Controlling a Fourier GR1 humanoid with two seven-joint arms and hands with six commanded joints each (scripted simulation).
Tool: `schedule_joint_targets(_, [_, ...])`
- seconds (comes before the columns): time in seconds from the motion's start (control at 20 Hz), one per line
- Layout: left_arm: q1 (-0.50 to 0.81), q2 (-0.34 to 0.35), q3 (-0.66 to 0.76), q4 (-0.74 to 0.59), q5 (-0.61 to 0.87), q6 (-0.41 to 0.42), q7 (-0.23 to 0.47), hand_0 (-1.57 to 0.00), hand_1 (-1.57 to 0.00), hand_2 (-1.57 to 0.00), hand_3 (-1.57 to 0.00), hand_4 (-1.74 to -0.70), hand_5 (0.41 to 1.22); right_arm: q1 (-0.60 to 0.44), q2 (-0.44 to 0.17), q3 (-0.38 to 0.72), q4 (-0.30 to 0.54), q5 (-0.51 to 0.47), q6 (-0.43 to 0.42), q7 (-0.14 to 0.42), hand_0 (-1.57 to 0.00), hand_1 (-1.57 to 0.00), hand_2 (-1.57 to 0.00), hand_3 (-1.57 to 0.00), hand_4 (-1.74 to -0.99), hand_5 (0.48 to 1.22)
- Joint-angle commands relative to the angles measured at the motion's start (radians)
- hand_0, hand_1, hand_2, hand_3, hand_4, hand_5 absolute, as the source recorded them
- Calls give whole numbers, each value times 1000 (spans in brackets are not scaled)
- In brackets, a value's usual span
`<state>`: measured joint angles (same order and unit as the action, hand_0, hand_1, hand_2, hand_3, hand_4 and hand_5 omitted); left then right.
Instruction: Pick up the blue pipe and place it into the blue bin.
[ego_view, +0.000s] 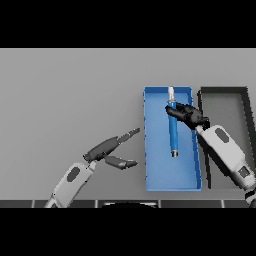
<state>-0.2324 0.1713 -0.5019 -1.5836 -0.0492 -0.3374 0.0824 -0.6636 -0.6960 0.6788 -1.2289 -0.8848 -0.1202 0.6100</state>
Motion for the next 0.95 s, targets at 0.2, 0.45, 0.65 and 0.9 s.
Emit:
schedule_joint_targets(0.2, [-8,-6,-2,11,-6,3,12,1,1,1,1,-901,453,-22,-16,98,27,82,28,-21,-89,-79,-76,-61,-1126,794])
schedule_joint_targets(0.45, [-5,-10,0,12,-2,5,4,1,1,1,1,-914,460,-35,-18,98,29,88,12,-22,-28,-25,-24,-19,-1120,702])
schedule_joint_targets(0.65, [5,-12,-4,22,-5,3,-8,1,1,1,1,-922,466,-30,-21,97,29,87,10,-24,-11,-10,-9,-7,-1132,675])
schedule_joint_targets(0.9, [-26,-13,15,24,18,-4,19,1,1,1,1,-920,468,-28,-15,96,43,87,41,-52,-9,-8,-7,-6,-1129,677])
